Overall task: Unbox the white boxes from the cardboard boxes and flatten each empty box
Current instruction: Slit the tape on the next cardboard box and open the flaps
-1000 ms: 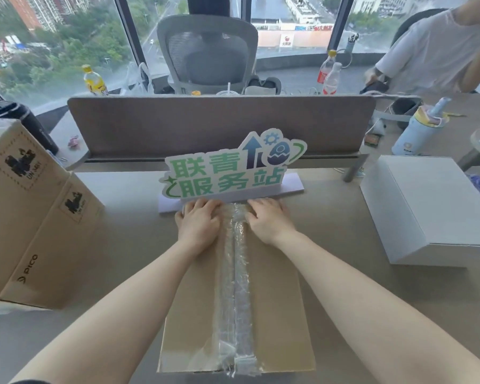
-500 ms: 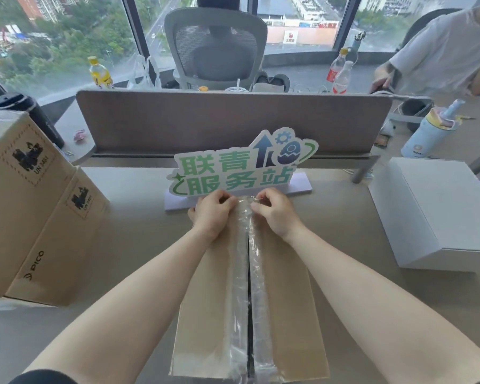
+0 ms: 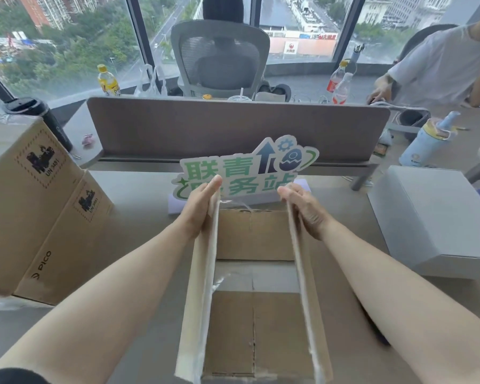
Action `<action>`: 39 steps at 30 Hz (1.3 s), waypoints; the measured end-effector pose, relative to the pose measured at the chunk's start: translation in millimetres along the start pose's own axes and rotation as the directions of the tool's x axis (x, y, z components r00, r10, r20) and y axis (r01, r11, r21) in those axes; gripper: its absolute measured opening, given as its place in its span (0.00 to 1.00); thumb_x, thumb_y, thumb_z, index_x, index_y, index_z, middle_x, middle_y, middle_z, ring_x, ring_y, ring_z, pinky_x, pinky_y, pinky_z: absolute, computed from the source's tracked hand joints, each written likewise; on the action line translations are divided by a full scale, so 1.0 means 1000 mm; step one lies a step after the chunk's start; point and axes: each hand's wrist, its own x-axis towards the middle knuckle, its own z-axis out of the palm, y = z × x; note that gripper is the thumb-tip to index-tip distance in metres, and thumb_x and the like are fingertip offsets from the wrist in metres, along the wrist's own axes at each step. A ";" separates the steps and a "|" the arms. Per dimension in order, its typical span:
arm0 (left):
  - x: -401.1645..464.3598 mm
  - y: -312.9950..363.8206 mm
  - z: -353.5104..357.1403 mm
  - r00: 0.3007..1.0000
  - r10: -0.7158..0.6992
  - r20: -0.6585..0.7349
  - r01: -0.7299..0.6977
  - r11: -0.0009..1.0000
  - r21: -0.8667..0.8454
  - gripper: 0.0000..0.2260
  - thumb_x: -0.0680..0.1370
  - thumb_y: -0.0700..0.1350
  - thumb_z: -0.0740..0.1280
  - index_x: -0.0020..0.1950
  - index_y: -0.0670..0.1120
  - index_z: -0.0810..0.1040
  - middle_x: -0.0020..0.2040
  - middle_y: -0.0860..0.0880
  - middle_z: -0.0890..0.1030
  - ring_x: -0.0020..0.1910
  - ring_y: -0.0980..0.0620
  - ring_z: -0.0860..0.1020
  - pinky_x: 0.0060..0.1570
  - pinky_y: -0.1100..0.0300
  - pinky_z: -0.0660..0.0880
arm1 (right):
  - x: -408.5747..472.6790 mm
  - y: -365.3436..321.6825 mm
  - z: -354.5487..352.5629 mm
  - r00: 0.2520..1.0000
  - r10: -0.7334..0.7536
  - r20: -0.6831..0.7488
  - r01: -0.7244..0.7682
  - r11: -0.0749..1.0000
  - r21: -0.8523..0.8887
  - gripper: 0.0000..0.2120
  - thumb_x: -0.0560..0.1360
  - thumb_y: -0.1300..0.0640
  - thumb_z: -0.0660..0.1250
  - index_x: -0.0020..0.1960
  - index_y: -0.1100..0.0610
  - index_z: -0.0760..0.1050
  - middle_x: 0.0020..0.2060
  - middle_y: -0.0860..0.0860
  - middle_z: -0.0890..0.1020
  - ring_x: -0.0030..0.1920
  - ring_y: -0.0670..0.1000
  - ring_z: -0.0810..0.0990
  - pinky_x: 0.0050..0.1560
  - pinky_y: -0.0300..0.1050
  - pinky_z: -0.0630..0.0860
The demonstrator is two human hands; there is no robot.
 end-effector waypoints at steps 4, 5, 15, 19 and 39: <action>-0.003 0.013 -0.030 0.999 -0.042 0.003 0.042 0.999 0.023 0.33 0.68 0.67 0.71 0.62 0.44 0.77 0.55 0.50 0.83 0.60 0.48 0.77 0.68 0.48 0.65 | -0.007 -0.023 -0.031 0.999 0.034 -0.033 -0.038 0.990 -0.138 0.13 0.72 0.48 0.69 0.50 0.55 0.72 0.45 0.51 0.76 0.45 0.48 0.73 0.47 0.44 0.67; -0.005 0.017 -0.040 0.998 -0.033 0.051 0.029 0.997 0.073 0.32 0.68 0.64 0.73 0.65 0.45 0.77 0.59 0.48 0.82 0.63 0.46 0.76 0.70 0.44 0.63 | -0.010 -0.029 -0.041 0.997 0.030 -0.078 -0.043 0.984 -0.175 0.09 0.75 0.54 0.68 0.52 0.55 0.74 0.46 0.50 0.78 0.45 0.47 0.74 0.45 0.42 0.68; -0.049 0.015 -0.117 0.993 0.087 -0.074 0.037 0.364 0.931 0.30 0.77 0.43 0.69 0.78 0.51 0.63 0.77 0.47 0.63 0.74 0.45 0.65 0.70 0.49 0.66 | -0.078 0.034 -0.083 0.961 0.092 -0.262 -0.278 0.366 -0.888 0.27 0.80 0.46 0.62 0.76 0.56 0.66 0.78 0.55 0.59 0.77 0.59 0.57 0.74 0.53 0.58; -0.075 -0.028 -0.097 0.990 -0.097 -0.098 0.129 0.407 0.904 0.32 0.78 0.60 0.65 0.78 0.49 0.62 0.79 0.49 0.61 0.76 0.47 0.61 0.72 0.54 0.60 | -0.105 0.067 -0.044 0.923 0.321 -0.211 -0.377 0.648 -0.662 0.38 0.77 0.35 0.61 0.78 0.58 0.61 0.77 0.53 0.64 0.76 0.54 0.63 0.74 0.49 0.61; -0.102 -0.057 -0.049 0.992 -0.098 -0.076 0.121 0.619 0.776 0.45 0.71 0.59 0.73 0.80 0.51 0.51 0.77 0.49 0.64 0.73 0.49 0.66 0.68 0.54 0.66 | -0.118 0.066 -0.014 0.970 0.158 -0.182 -0.241 0.680 -0.692 0.36 0.73 0.39 0.70 0.77 0.46 0.61 0.72 0.45 0.71 0.70 0.51 0.71 0.60 0.47 0.71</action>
